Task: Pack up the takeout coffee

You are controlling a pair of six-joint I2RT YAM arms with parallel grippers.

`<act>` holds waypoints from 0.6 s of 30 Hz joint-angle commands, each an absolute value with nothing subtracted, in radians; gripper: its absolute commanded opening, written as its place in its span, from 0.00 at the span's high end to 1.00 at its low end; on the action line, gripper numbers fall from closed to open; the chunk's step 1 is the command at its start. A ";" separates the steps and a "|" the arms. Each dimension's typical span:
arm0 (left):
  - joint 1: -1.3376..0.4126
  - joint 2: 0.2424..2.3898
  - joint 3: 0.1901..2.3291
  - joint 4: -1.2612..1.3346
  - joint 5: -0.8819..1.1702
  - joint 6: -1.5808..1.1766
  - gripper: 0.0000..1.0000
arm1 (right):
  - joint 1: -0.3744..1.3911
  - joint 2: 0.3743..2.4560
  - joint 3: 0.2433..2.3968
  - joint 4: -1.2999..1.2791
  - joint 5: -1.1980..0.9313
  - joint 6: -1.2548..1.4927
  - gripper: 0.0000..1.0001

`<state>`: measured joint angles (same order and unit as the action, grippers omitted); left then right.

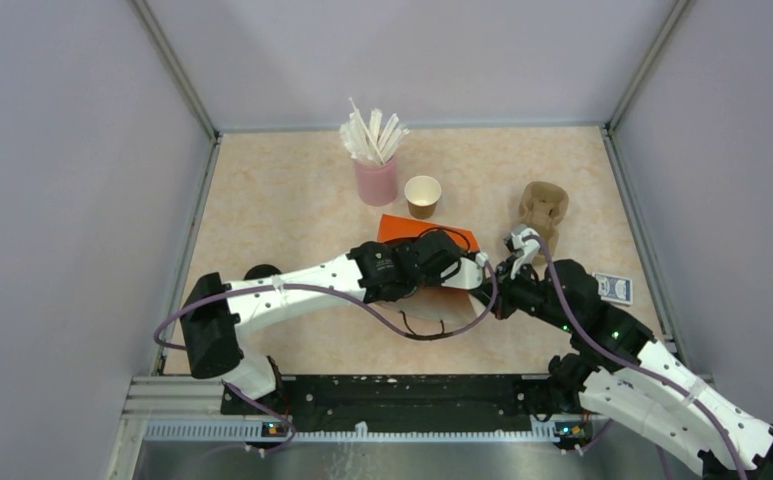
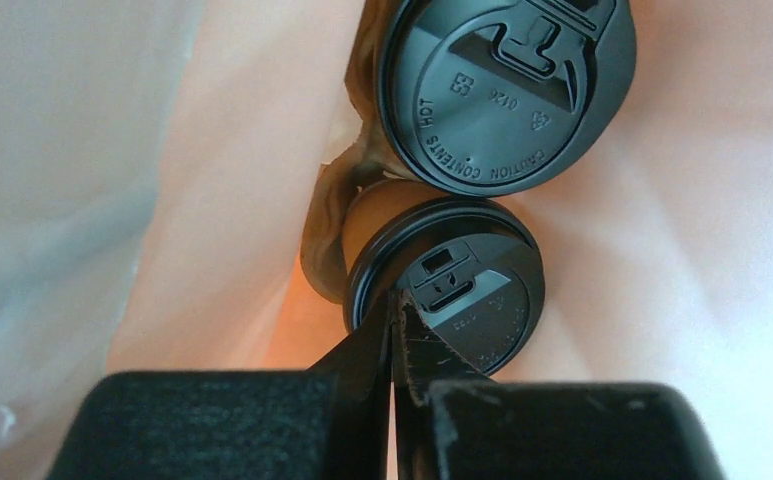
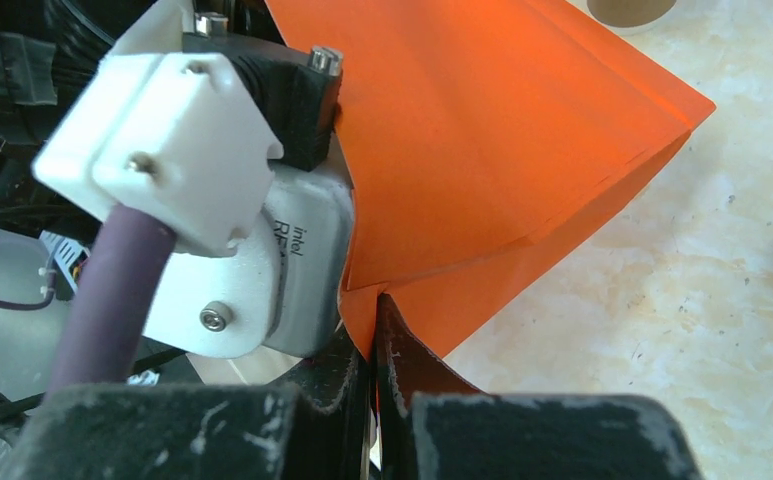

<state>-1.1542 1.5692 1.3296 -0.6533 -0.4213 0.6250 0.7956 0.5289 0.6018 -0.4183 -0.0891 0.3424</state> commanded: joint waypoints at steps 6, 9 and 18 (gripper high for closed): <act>-1.153 1.611 1.341 -0.606 -0.452 0.648 1.00 | 0.806 0.518 0.618 -0.340 -0.148 0.357 1.00; -1.155 1.625 1.465 -0.712 -0.420 0.621 0.99 | 0.805 0.519 0.619 -0.341 -0.147 0.357 1.00; -1.157 1.608 1.529 -0.893 -0.319 0.501 1.00 | 0.806 0.532 0.611 -0.313 -0.149 0.357 1.00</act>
<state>-1.1538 1.6150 1.5234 -0.8268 -0.3695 0.5793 0.7963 0.5240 0.6018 -0.3664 -0.1028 0.3527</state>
